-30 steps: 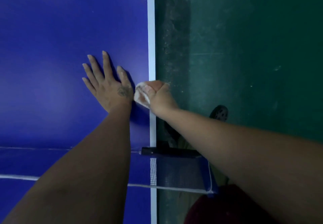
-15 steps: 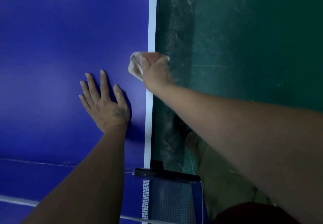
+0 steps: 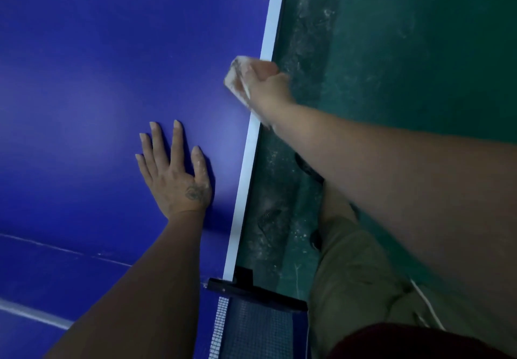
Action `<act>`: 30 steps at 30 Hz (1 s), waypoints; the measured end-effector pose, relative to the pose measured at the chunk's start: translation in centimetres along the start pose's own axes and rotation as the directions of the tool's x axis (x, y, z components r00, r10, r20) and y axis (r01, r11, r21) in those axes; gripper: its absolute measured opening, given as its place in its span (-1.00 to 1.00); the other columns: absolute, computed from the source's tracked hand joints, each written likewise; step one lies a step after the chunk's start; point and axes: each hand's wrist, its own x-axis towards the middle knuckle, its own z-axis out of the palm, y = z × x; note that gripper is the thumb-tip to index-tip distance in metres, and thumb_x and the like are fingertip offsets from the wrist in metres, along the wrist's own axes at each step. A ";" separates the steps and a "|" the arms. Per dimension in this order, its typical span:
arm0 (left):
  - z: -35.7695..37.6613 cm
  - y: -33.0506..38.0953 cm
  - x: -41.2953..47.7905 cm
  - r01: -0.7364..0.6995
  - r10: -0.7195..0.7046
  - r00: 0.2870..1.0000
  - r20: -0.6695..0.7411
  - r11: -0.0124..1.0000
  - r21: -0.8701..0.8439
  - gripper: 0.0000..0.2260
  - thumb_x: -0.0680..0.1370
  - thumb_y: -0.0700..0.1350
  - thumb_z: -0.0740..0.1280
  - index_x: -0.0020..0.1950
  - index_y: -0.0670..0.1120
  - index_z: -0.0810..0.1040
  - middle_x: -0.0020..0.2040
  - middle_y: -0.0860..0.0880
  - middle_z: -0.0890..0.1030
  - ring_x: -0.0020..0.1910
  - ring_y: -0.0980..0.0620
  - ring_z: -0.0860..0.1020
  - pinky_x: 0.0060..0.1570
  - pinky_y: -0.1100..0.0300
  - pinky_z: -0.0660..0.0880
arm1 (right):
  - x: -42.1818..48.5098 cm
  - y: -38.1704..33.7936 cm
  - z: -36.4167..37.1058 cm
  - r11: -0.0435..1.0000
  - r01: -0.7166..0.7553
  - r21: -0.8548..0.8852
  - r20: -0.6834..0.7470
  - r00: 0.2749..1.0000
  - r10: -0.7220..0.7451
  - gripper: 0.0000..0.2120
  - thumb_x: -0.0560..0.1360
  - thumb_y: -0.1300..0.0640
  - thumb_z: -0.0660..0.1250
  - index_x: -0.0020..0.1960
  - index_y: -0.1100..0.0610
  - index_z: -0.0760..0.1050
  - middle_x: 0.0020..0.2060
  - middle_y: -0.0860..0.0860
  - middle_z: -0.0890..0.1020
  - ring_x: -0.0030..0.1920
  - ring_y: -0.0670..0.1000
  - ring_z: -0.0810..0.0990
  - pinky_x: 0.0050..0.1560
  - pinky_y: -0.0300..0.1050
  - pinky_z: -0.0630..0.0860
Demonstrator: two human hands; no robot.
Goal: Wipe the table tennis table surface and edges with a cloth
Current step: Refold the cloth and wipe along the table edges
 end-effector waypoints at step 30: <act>2.8 20.3 32.1 -0.016 0.036 0.999 0.035 0.890 -0.455 -0.57 0.68 -0.15 0.29 0.56 -0.15 0.50 0.58 -0.10 0.50 0.61 -0.08 0.43 0.61 0.11 0.31 | 9.5 -12.0 -5.7 0.986 -0.033 -0.166 0.009 0.999 0.035 -0.17 0.65 -0.40 0.20 0.64 0.17 0.08 0.56 0.19 0.39 0.40 0.29 0.53 0.14 0.08 0.41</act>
